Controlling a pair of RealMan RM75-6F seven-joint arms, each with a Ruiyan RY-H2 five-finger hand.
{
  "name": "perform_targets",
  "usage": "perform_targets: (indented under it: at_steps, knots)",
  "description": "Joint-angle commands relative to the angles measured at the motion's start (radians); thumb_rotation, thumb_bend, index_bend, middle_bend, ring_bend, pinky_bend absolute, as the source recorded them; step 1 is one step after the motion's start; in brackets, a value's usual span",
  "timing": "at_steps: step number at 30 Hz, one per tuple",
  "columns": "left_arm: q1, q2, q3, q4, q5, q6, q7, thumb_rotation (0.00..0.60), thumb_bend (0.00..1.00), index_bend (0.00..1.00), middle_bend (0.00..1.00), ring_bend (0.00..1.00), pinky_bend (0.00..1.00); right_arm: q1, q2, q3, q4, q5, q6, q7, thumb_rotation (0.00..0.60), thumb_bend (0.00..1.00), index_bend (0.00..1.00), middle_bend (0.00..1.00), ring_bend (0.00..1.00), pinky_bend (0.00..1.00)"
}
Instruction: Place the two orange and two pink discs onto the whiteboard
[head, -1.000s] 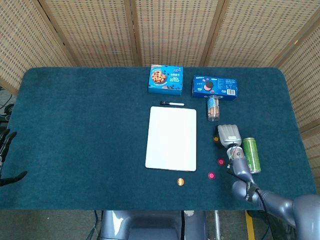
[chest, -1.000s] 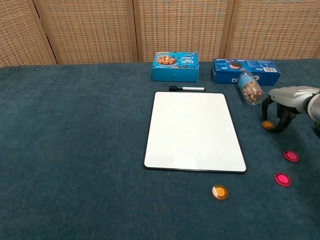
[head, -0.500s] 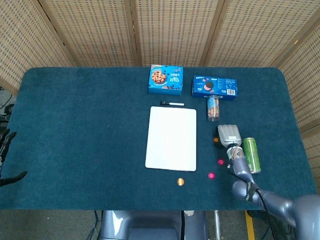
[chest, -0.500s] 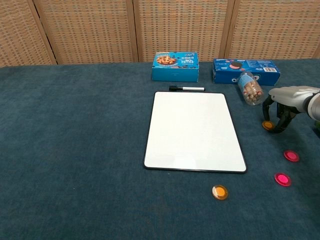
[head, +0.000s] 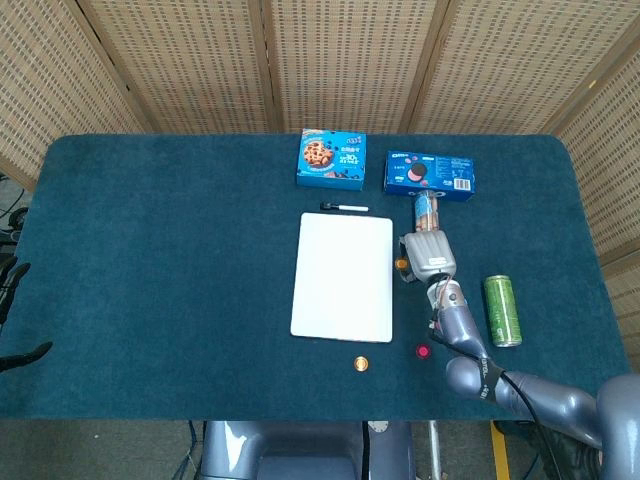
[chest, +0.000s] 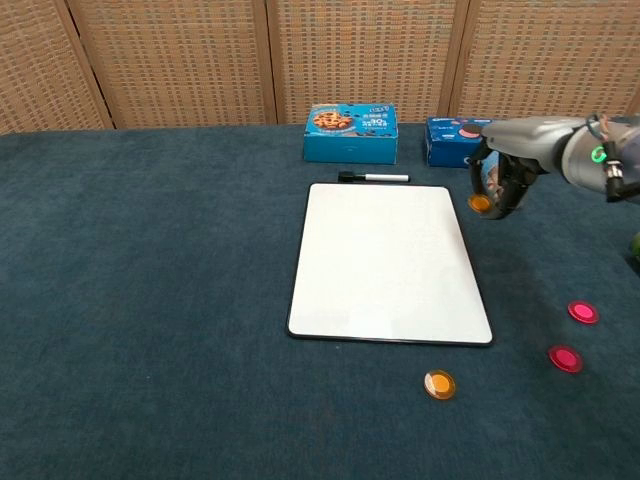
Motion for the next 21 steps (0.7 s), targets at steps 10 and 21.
perform_targets:
  at_steps: [10,21]
  knots:
    - [-0.012,0.017,-0.008,0.009,-0.015,-0.024,-0.047,0.6,0.0,0.0,0.0,0.0,0.0,0.228,-0.163,0.068,-0.018,0.249,0.118,-0.251,0.6,0.34,0.57,0.99,1.0,1.0]
    - [-0.021,0.027,-0.003,0.012,-0.011,-0.045,-0.07,0.6,0.0,0.0,0.0,0.0,0.0,0.275,-0.241,0.048,0.042,0.294,0.137,-0.301,0.6,0.18,0.31,0.97,1.0,1.0]
